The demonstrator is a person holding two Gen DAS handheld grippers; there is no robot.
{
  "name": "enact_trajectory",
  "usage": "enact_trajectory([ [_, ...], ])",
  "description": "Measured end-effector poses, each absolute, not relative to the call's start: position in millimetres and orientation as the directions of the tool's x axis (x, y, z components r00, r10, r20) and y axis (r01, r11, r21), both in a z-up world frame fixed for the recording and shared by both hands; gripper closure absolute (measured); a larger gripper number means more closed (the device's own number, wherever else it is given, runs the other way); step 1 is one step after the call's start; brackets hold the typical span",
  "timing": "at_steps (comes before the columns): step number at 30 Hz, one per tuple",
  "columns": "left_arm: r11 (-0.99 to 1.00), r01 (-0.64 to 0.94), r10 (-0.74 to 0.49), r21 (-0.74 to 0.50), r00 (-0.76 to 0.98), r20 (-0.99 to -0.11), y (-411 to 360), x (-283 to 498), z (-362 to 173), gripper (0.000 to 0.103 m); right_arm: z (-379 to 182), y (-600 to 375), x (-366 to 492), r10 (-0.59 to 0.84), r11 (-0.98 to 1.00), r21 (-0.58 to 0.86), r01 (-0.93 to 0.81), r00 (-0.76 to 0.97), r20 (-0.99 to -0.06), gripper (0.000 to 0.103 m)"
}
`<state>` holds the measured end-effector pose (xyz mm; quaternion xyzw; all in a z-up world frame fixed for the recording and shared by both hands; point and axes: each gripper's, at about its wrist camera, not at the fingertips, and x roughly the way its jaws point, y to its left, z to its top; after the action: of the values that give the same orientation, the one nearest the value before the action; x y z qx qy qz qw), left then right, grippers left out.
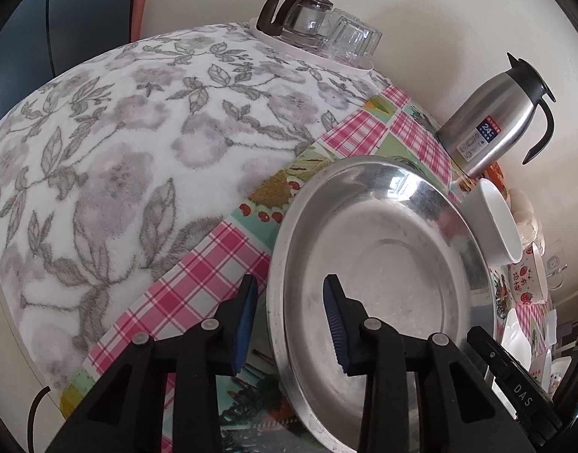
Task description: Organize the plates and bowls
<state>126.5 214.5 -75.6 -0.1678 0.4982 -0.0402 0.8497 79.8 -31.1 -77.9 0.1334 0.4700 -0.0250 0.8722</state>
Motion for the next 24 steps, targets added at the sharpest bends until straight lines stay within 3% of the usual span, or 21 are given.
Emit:
enact_trajectory([
  [7,0.943,-0.088,-0.233,-0.321,0.515,-0.825,220,123,-66,0.079,-70,-31,73,0.097,0.96,0.228,0.162,0.57,-0.816,0.086],
  [24,0.946,-0.062,-0.231,-0.318,0.558,-0.797,223,93,-22,0.079,-26,-26,31,0.118,0.958,0.256,0.129,0.637,-0.762,0.086],
])
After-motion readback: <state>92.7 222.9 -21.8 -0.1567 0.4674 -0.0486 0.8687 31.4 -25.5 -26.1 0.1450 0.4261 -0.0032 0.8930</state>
